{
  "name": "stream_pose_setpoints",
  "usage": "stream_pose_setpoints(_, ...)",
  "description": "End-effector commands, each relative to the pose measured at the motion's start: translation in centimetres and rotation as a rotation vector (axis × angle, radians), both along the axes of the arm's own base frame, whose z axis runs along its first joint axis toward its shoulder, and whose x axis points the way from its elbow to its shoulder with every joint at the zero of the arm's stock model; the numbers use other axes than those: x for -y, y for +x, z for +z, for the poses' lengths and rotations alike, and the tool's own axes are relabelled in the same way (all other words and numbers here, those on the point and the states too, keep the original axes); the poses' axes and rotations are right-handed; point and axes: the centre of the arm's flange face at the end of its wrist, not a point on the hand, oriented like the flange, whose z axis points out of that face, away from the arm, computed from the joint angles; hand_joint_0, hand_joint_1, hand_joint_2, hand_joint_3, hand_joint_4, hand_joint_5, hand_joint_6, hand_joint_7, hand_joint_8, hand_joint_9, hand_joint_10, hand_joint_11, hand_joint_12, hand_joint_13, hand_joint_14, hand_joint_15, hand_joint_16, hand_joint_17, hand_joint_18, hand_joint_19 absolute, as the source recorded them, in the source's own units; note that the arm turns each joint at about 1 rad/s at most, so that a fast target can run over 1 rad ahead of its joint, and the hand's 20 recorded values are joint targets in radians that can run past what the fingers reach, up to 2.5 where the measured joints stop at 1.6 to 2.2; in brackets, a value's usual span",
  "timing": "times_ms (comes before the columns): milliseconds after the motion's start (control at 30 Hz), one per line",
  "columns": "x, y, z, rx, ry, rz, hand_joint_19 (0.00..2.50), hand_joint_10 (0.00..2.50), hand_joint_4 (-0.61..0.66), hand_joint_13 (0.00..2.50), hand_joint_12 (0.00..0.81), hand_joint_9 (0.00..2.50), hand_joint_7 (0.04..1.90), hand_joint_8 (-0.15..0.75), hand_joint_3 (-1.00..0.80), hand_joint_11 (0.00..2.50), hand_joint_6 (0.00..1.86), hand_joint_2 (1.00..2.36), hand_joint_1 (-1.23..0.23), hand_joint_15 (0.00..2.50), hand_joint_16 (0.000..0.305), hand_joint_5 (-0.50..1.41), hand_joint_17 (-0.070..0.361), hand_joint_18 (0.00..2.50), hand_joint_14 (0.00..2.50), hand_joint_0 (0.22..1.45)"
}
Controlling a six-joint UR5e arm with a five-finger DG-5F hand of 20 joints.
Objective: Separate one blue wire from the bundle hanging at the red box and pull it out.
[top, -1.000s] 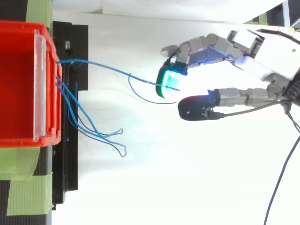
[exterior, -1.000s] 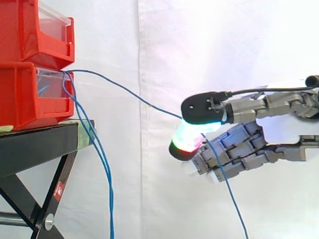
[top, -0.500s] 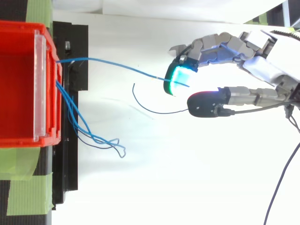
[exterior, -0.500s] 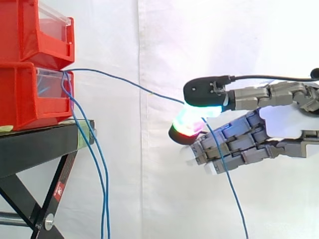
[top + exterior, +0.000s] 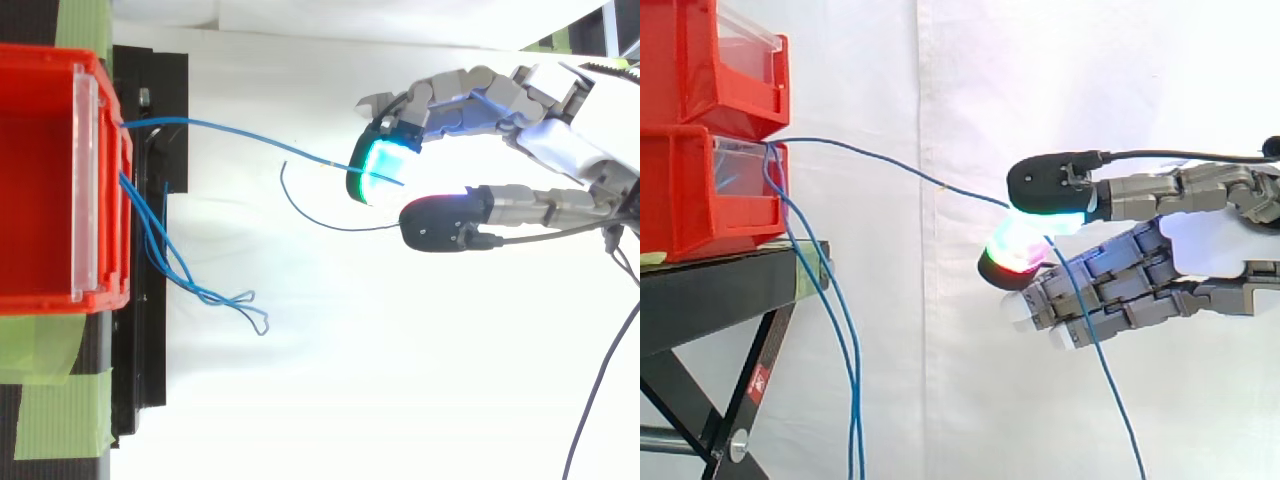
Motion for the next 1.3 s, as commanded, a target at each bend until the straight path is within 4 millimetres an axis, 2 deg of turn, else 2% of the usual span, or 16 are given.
stream_pose_setpoints(0, -0.01, 0.00, 0.00, 0.000, 0.000, 0.000, 0.26, 0.01, -0.16, 0.32, 0.432, 0.62, 1.15, 0.315, 0.01, 0.45, 0.86, 1.01, -0.82, 0.26, 0.063, -0.13, 0.141, 0.35, 0.01, 0.60)
stream_pose_setpoints(1267, 0.06, -0.02, -0.01, -0.002, -0.002, 0.000, 0.23, 0.01, -0.12, 0.40, 0.457, 0.71, 1.14, 0.352, 0.03, 0.47, 0.86, 1.01, -0.82, 0.28, 0.067, -0.13, 0.151, 0.39, 0.01, 0.60)
